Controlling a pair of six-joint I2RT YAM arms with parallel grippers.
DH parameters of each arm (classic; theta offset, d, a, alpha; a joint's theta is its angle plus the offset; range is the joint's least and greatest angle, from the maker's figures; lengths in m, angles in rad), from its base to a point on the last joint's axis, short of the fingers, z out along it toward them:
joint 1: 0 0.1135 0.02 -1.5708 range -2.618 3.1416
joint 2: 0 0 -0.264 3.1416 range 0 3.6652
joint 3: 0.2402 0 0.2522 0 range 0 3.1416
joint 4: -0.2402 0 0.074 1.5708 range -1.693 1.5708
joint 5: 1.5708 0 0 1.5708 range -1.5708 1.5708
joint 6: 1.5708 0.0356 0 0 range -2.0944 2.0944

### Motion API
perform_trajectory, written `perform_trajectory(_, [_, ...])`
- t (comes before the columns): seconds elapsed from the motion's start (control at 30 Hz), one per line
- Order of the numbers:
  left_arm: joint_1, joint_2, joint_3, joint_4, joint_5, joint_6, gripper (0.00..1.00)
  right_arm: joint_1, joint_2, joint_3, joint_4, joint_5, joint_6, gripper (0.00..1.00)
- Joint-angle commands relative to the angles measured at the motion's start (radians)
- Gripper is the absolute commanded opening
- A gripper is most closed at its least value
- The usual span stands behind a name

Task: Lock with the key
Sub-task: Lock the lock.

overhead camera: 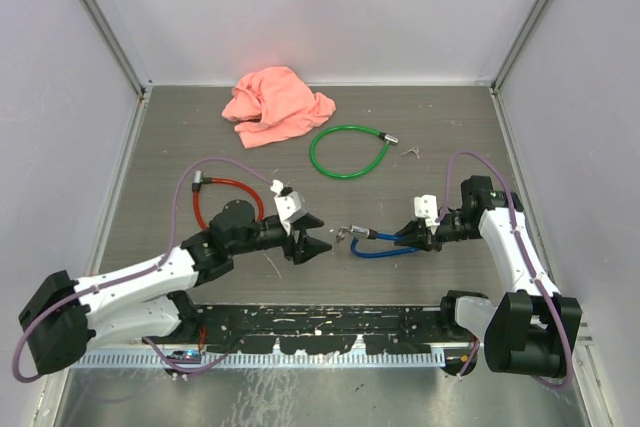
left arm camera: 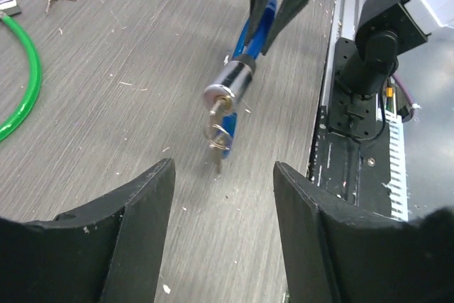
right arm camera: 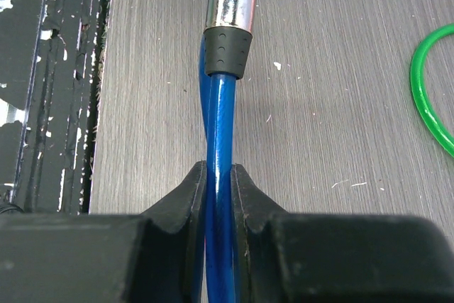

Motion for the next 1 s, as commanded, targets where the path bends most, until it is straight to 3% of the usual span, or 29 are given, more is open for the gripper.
perform_trajectory(0.0, [0.06,0.105,0.057,0.226,0.164,-0.05,0.61,-0.009,-0.016,-0.013,0.018,0.076,-0.004,0.01])
perform_trajectory(0.1, [0.075,0.164,0.1,0.213,0.179,-0.084,0.62,-0.009,-0.017,-0.015,0.016,0.077,-0.007,0.01])
perform_trajectory(0.47, [0.101,0.268,0.165,0.249,0.236,-0.156,0.47,-0.011,-0.012,-0.016,0.016,0.075,-0.012,0.01])
perform_trajectory(0.67, [0.102,0.378,0.198,0.304,0.307,-0.221,0.32,-0.012,-0.011,-0.015,0.015,0.076,-0.012,0.01])
perform_trajectory(0.83, [0.103,0.405,0.216,0.307,0.331,-0.238,0.11,-0.014,-0.012,-0.016,0.013,0.075,-0.012,0.01])
perform_trajectory(0.97, [0.112,0.393,0.215,0.306,0.338,-0.246,0.07,-0.015,-0.01,-0.016,0.013,0.075,-0.015,0.01])
